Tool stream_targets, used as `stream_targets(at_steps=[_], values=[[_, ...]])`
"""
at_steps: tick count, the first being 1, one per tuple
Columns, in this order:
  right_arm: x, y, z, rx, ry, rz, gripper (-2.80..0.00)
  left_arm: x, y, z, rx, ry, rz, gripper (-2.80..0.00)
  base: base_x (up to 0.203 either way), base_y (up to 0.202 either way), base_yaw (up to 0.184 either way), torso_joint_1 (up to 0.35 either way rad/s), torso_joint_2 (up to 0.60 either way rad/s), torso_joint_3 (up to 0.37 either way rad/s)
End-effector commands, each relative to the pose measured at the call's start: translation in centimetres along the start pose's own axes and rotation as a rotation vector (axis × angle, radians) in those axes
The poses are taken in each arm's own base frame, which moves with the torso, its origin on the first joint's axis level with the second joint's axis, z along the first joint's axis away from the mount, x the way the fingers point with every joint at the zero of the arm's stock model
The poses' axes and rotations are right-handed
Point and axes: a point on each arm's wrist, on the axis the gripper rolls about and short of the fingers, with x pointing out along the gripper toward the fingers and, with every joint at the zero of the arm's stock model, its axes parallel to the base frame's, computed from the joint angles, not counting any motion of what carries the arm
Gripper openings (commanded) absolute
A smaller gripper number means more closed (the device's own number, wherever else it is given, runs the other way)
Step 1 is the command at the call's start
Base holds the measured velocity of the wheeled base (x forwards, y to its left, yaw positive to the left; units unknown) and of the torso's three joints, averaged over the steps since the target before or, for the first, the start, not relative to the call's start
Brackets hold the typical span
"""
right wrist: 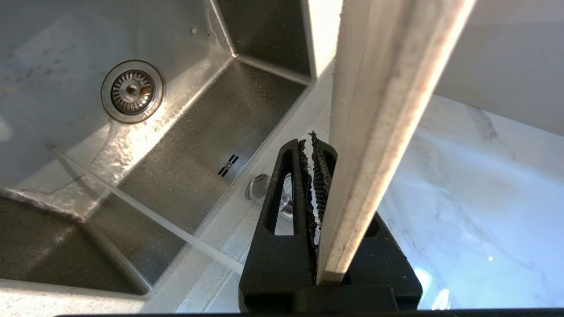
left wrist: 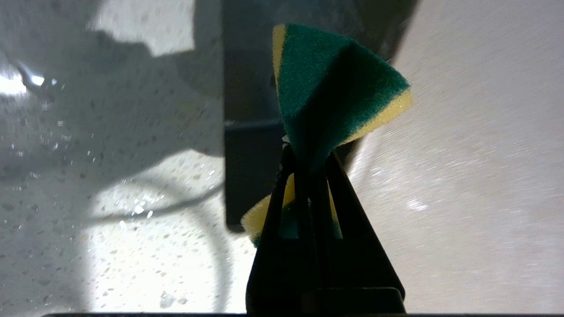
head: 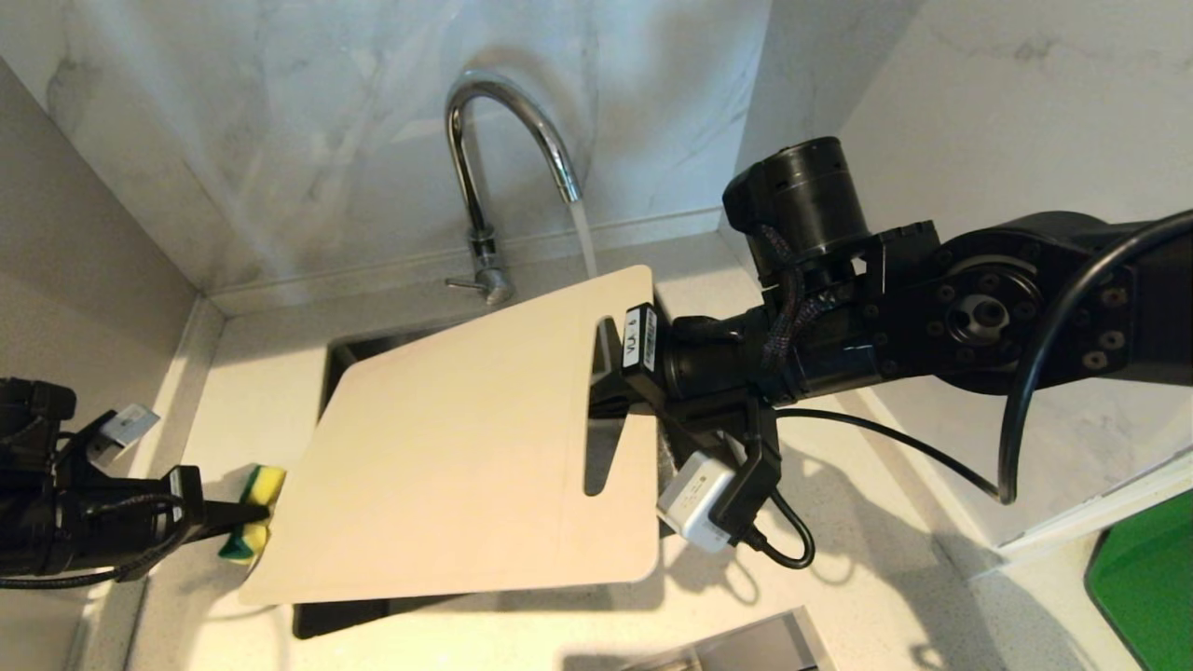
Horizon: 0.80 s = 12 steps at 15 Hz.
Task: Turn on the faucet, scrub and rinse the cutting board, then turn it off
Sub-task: Scrub the cutting board underwater
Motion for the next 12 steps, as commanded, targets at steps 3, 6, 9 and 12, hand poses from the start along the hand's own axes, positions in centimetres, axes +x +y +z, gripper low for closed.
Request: stream_targets(at_steps=[3, 6, 9, 12], values=[[0.2, 0.2, 0.1, -0.009, -0.009, 0.005, -2.80, -3.2, -3.5, 3.7, 0.001, -0.126, -0.073, -2.80, 0.000, 0.000, 0.000, 0.000, 0.00, 0.000], [0.3, 0.3, 0.1, -0.006, -0.012, 0.008, -2.80, -6.1, -6.5, 6.3, -0.010, -0.185, -0.123, -2.80, 0.000, 0.000, 0.000, 0.000, 0.00, 0.000], [0.3, 0.4, 0.2, -0.005, -0.015, 0.009, -2.80, -7.7, -9.9, 5.8, -0.035, -0.114, -0.211, -2.80, 0.000, 0.000, 0.000, 0.000, 0.00, 0.000], [0.5, 0.4, 0.0, -0.006, -0.013, 0.007, -2.80, -8.2, -14.4, 2.2, 0.017, 0.034, -0.344, -2.80, 0.000, 0.000, 0.000, 0.000, 0.00, 0.000]])
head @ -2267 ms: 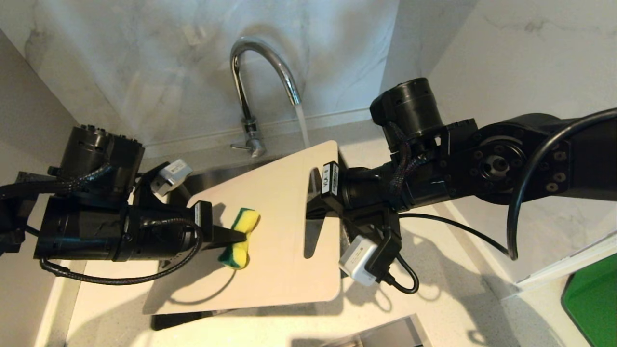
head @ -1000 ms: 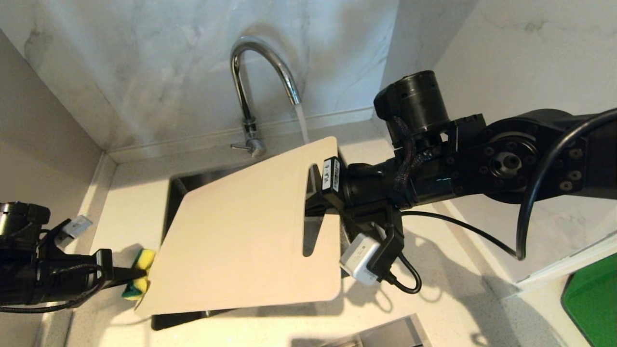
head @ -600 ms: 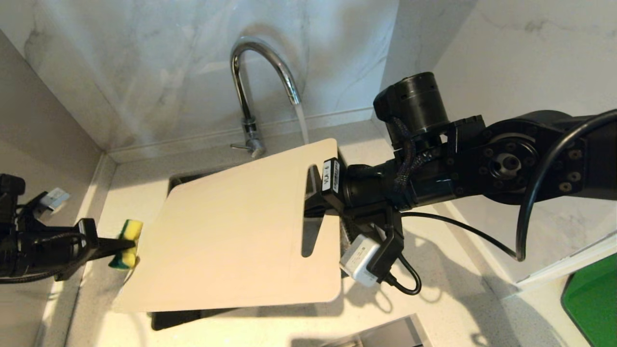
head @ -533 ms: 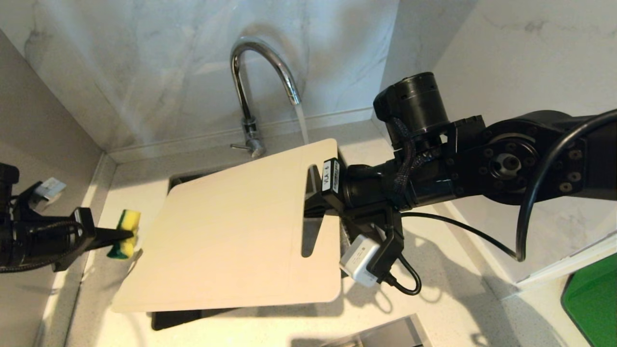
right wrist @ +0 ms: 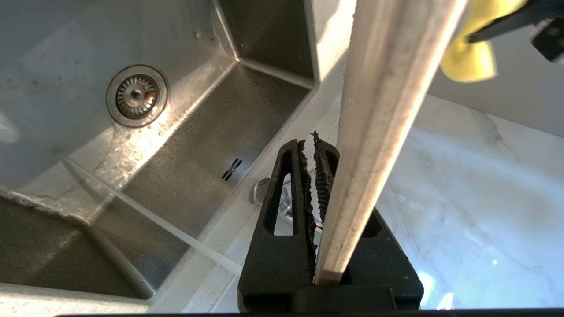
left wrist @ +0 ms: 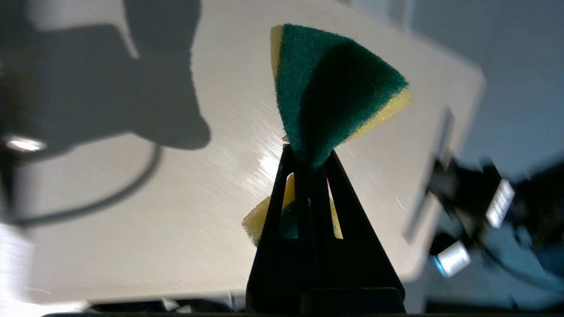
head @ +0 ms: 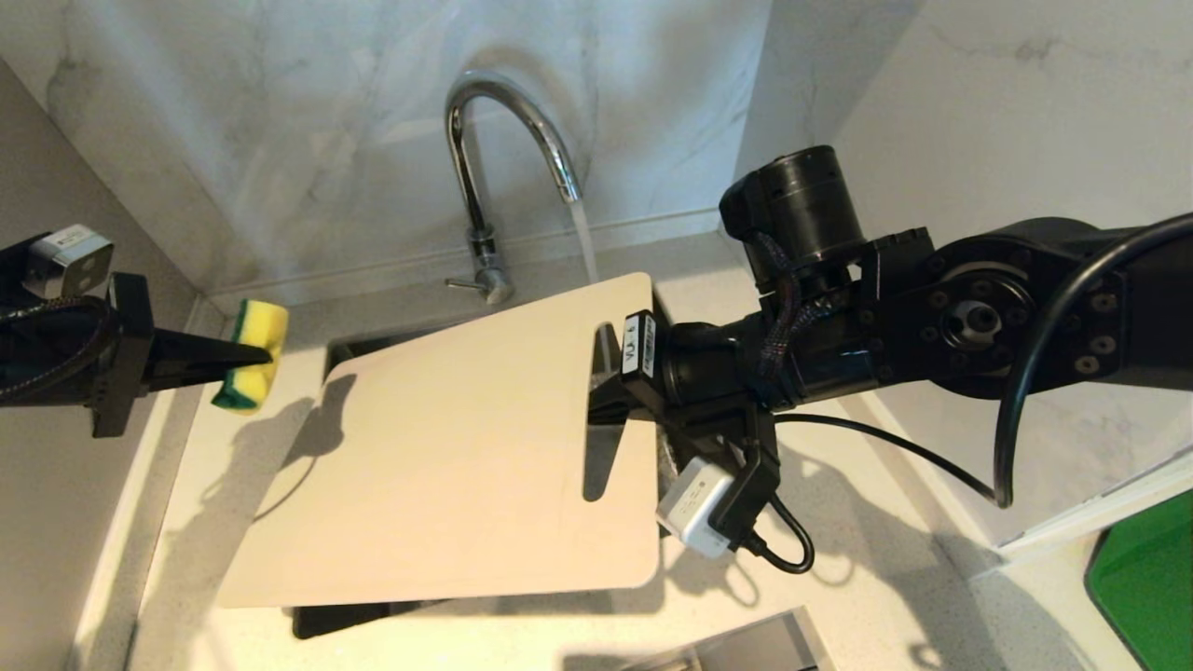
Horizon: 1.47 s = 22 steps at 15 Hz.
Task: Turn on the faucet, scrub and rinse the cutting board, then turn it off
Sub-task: Scrub the cutting board underwater
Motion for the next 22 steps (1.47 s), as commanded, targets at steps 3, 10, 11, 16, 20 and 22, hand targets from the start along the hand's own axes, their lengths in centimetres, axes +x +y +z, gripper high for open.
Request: stream_targets(at_steps=[3, 10, 11, 16, 20, 22], values=[[0.5, 0.2, -0.2, -0.009, -0.006, 0.001, -2.80, 0.4, -6.5, -7.0, 0.085, 0.225, -0.163, -2.80, 0.000, 0.000, 0.000, 0.000, 0.00, 0.000], [0.2, -0.1, -0.2, -0.012, -0.001, -0.006, -2.80, 4.6, -8.3, -12.8, 0.136, 0.309, -0.132, -2.80, 0.000, 0.000, 0.000, 0.000, 0.00, 0.000], [0.3, -0.1, -0.2, -0.007, -0.001, -0.006, -2.80, 5.1, -7.7, -13.2, 0.171, 0.298, -0.116, -2.80, 0.000, 0.000, 0.000, 0.000, 0.00, 0.000], [0.3, -0.1, -0.3, -0.002, -0.001, -0.006, -2.80, 7.0, -4.9, -13.9, 0.185, 0.262, -0.060, -2.80, 0.000, 0.000, 0.000, 0.000, 0.00, 0.000], [0.3, -0.1, -0.2, 0.000, -0.002, -0.007, -2.80, 7.2, -2.6, -13.7, 0.155, 0.246, -0.003, -2.80, 0.000, 0.000, 0.000, 0.000, 0.00, 0.000], [0.3, 0.0, -0.3, 0.000, -0.002, -0.007, -2.80, 7.1, -1.2, -13.9, 0.139, 0.235, 0.022, -2.80, 0.000, 0.000, 0.000, 0.000, 0.00, 0.000]])
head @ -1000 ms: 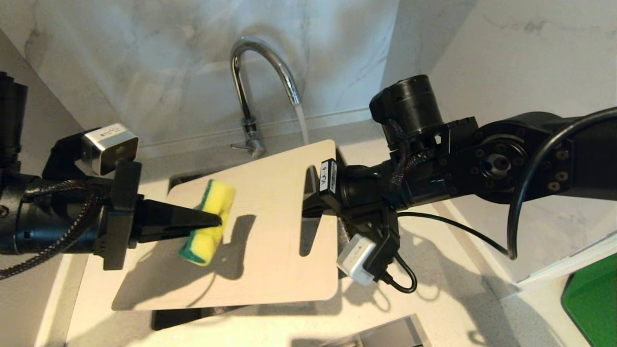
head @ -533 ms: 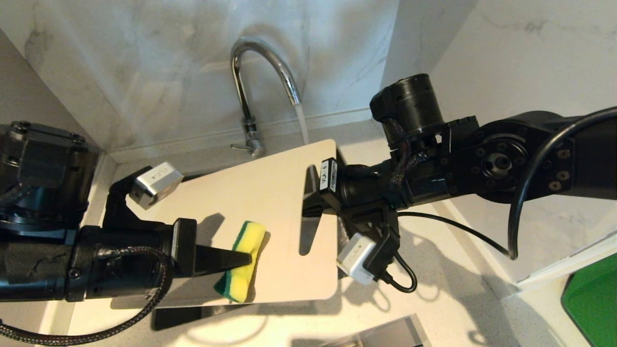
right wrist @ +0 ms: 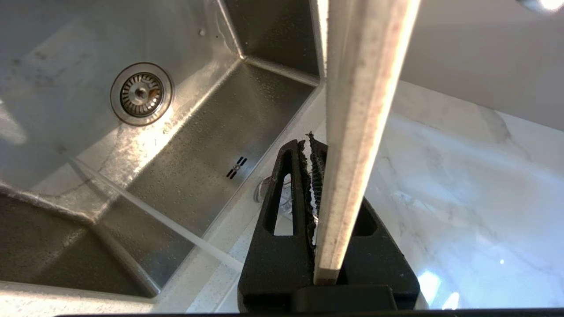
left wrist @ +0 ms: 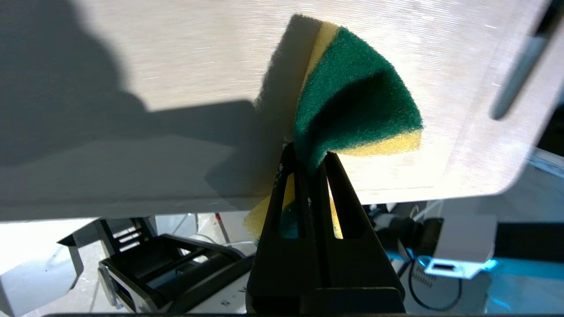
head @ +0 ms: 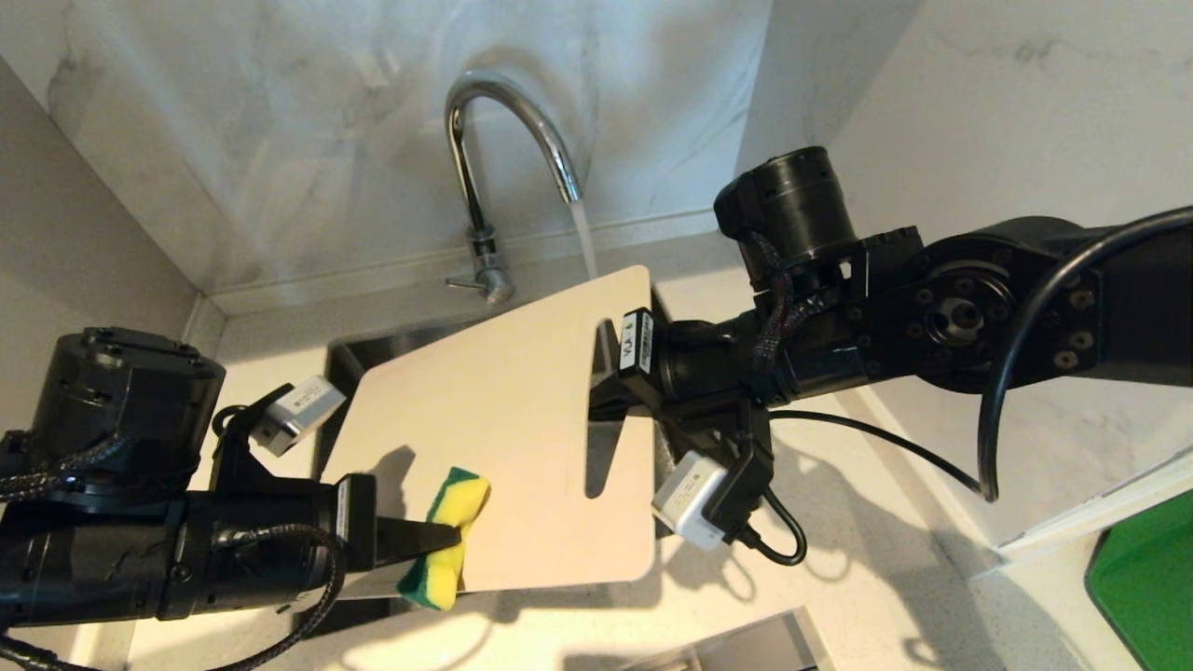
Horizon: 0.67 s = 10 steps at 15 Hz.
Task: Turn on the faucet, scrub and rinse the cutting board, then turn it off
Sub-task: Scrub the cutting board underwater
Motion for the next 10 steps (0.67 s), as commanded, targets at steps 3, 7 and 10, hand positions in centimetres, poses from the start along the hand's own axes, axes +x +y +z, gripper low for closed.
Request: stream_targets(at_steps=[3, 7, 10], values=[[0.0, 0.0, 0.0, -0.013, -0.005, -0.005, -2.80, -0.4, 3.1, -0.7, -0.044, -0.015, 0.072, -2.80, 0.000, 0.000, 0.000, 0.000, 0.00, 0.000], [0.0, 0.0, 0.0, -0.011, -0.005, -0.005, -2.80, -1.7, 5.8, -1.8, -0.035, -0.030, 0.144, -2.80, 0.000, 0.000, 0.000, 0.000, 0.00, 0.000], [0.0, -0.1, 0.0, 0.000, -0.002, -0.006, -2.80, -2.7, 8.0, -1.4, -0.039, -0.088, 0.205, -2.80, 0.000, 0.000, 0.000, 0.000, 0.00, 0.000]])
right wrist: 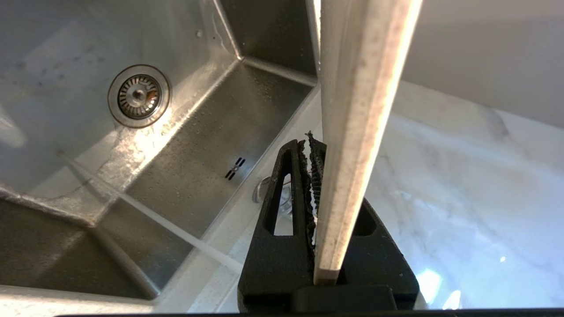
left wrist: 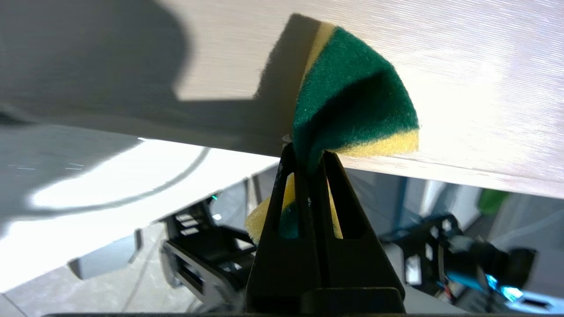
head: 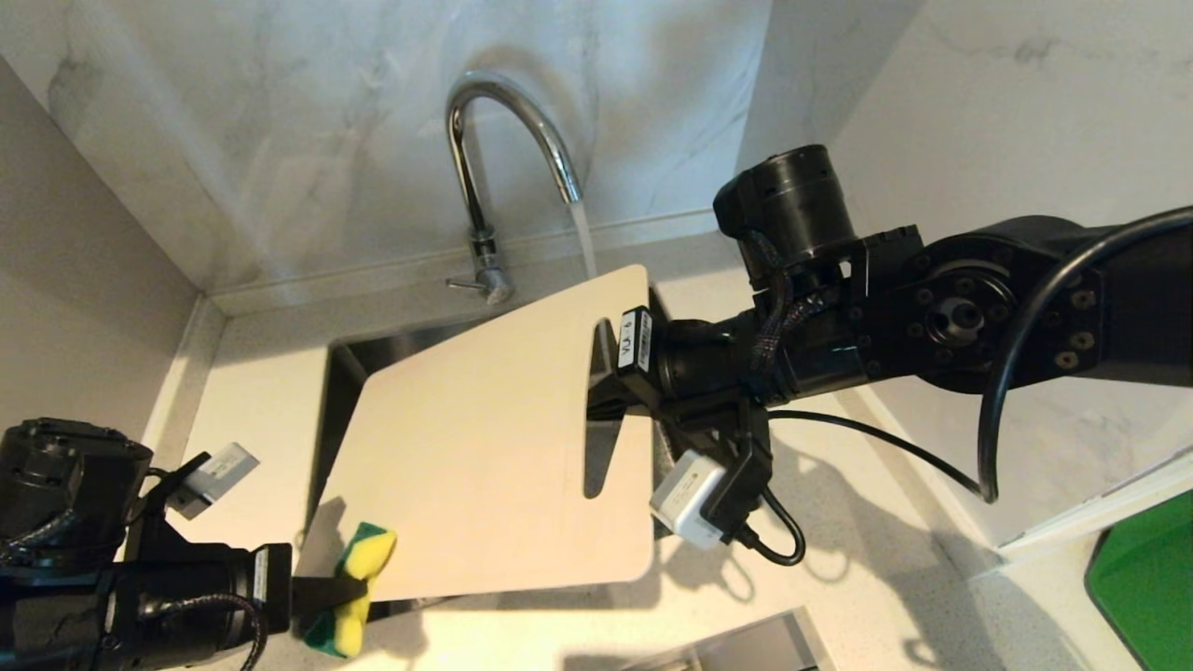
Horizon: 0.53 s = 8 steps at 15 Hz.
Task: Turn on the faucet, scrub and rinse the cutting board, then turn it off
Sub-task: Scrub the cutting board underwater
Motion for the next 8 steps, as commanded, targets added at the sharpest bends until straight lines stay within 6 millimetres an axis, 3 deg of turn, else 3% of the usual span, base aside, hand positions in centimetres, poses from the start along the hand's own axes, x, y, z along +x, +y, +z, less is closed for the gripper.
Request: stream_targets(at_steps=[1, 8], values=[[-0.1, -0.1, 0.0, -0.014, 0.004, -0.007, -2.80, -0.5, 1.8, 0.4, -0.032, -0.046, 0.032, -2.80, 0.000, 0.000, 0.000, 0.000, 0.00, 0.000], [-0.4, -0.5, -0.1, -0.015, 0.030, -0.035, -2.80, -1.3, 6.1, 0.4, -0.088, -0.050, 0.102, -2.80, 0.000, 0.000, 0.000, 0.000, 0.00, 0.000]])
